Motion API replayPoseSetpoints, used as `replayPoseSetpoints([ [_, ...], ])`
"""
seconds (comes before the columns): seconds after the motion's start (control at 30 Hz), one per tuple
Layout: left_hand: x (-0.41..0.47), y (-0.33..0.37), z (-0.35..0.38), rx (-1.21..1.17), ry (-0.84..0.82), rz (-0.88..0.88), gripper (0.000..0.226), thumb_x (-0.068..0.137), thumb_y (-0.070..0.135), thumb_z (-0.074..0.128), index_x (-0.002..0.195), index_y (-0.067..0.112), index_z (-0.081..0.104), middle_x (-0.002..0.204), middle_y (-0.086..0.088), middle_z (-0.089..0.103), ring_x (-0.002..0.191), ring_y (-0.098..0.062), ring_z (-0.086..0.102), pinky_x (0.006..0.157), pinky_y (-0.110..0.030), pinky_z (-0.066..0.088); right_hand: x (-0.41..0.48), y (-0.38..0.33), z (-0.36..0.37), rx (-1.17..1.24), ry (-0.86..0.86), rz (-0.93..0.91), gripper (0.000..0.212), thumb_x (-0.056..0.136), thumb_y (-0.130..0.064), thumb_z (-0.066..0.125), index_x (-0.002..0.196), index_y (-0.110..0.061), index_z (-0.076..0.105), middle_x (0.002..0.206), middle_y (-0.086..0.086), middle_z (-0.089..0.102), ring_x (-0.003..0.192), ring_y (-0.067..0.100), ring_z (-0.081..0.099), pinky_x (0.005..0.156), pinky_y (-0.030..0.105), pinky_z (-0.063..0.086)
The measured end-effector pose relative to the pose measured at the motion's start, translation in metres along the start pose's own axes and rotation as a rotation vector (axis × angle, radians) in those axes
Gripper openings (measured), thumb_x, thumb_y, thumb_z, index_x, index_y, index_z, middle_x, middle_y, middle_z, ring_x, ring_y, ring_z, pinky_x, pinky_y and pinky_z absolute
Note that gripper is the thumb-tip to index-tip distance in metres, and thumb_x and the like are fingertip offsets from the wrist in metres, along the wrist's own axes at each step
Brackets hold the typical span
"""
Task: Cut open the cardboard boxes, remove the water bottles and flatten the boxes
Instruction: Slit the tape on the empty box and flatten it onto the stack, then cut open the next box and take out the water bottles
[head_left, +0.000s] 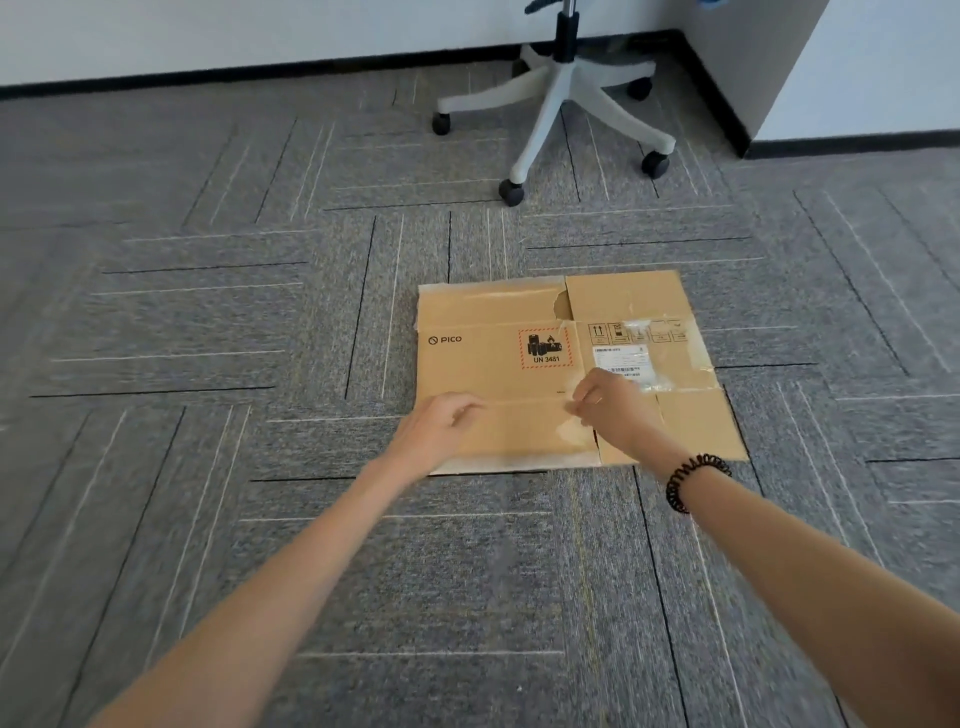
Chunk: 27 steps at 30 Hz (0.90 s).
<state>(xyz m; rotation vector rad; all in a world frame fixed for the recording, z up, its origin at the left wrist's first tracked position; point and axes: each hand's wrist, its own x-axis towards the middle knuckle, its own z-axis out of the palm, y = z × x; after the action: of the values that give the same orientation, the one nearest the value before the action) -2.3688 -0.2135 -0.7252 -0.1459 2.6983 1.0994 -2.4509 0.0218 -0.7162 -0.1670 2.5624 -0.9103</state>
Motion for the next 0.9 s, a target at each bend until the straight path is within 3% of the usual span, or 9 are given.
replayPoseSetpoints([
  [0.07,-0.025,0.027,-0.028,-0.047,0.049,-0.014,0.017,0.100,0.029,0.053,0.108,0.028,0.067,0.094,0.016,0.070,0.072,-0.010,0.064,0.073,-0.027,0.052,-0.020,-0.034,-0.017,0.044,0.014,-0.040,0.017,0.092,-0.029,0.064,0.087,-0.013,0.061,0.081,-0.001,0.067,0.051,0.007,0.050,0.039,0.012,0.033],
  [0.13,-0.054,0.058,-0.068,-0.086,0.086,-0.049,0.013,0.100,0.028,0.053,0.097,0.029,0.066,0.081,0.013,0.070,0.069,-0.008,0.067,0.070,-0.032,0.056,-0.046,-0.079,-0.043,0.068,0.009,-0.070,0.018,0.092,-0.026,0.064,0.081,-0.013,0.061,0.078,-0.005,0.064,0.047,0.003,0.044,0.034,0.008,0.029],
  [0.2,-0.085,0.090,-0.111,-0.086,0.123,-0.087,0.015,0.101,0.027,0.053,0.094,0.025,0.066,0.074,0.009,0.070,0.060,-0.007,0.065,0.063,-0.031,0.056,-0.074,-0.124,-0.071,0.101,0.013,-0.099,0.018,0.091,-0.023,0.067,0.078,-0.012,0.062,0.073,-0.003,0.066,0.052,0.004,0.051,0.043,0.008,0.034],
  [0.3,-0.135,0.141,-0.174,-0.153,0.174,-0.139,0.019,0.101,0.024,0.053,0.091,0.019,0.068,0.064,0.004,0.068,0.049,-0.009,0.059,0.054,-0.022,0.048,-0.124,-0.184,-0.111,0.177,0.013,-0.106,0.018,0.088,-0.021,0.070,0.077,-0.008,0.063,0.066,0.001,0.067,0.056,0.006,0.056,0.055,0.019,0.040],
  [0.5,-0.251,0.257,-0.290,-0.432,0.216,-0.225,0.028,0.103,0.027,0.049,0.092,0.008,0.068,0.068,-0.008,0.068,0.052,-0.013,0.058,0.048,-0.016,0.042,-0.230,-0.300,-0.199,0.163,-0.024,-0.199,0.019,0.088,-0.021,0.070,0.072,-0.014,0.062,0.059,-0.006,0.065,0.057,0.003,0.061,0.061,0.026,0.050],
  [0.57,-0.286,0.287,-0.319,-0.486,0.242,-0.236,0.031,0.103,0.030,0.049,0.094,0.007,0.068,0.068,-0.008,0.067,0.053,-0.014,0.058,0.047,-0.015,0.041,-0.260,-0.336,-0.224,0.171,-0.041,-0.231,0.019,0.088,-0.021,0.071,0.073,-0.013,0.063,0.059,-0.004,0.066,0.059,0.009,0.064,0.065,0.033,0.055],
  [0.7,-0.362,0.328,-0.367,-0.465,0.274,-0.260,0.031,0.102,0.030,0.049,0.096,0.007,0.068,0.066,-0.004,0.068,0.051,-0.012,0.058,0.047,-0.015,0.040,-0.323,-0.400,-0.261,0.226,-0.085,-0.305,0.021,0.086,-0.019,0.072,0.069,-0.014,0.061,0.061,0.004,0.068,0.065,0.025,0.067,0.070,0.043,0.057],
  [0.9,-0.494,0.385,-0.423,-0.342,0.432,-0.302,0.024,0.103,0.019,0.048,0.096,0.008,0.068,0.071,-0.007,0.069,0.052,-0.011,0.058,0.048,-0.016,0.040,-0.437,-0.470,-0.297,0.152,-0.163,-0.472,0.021,0.086,-0.023,0.073,0.070,-0.015,0.062,0.061,0.000,0.069,0.061,0.012,0.067,0.077,0.041,0.058],
])
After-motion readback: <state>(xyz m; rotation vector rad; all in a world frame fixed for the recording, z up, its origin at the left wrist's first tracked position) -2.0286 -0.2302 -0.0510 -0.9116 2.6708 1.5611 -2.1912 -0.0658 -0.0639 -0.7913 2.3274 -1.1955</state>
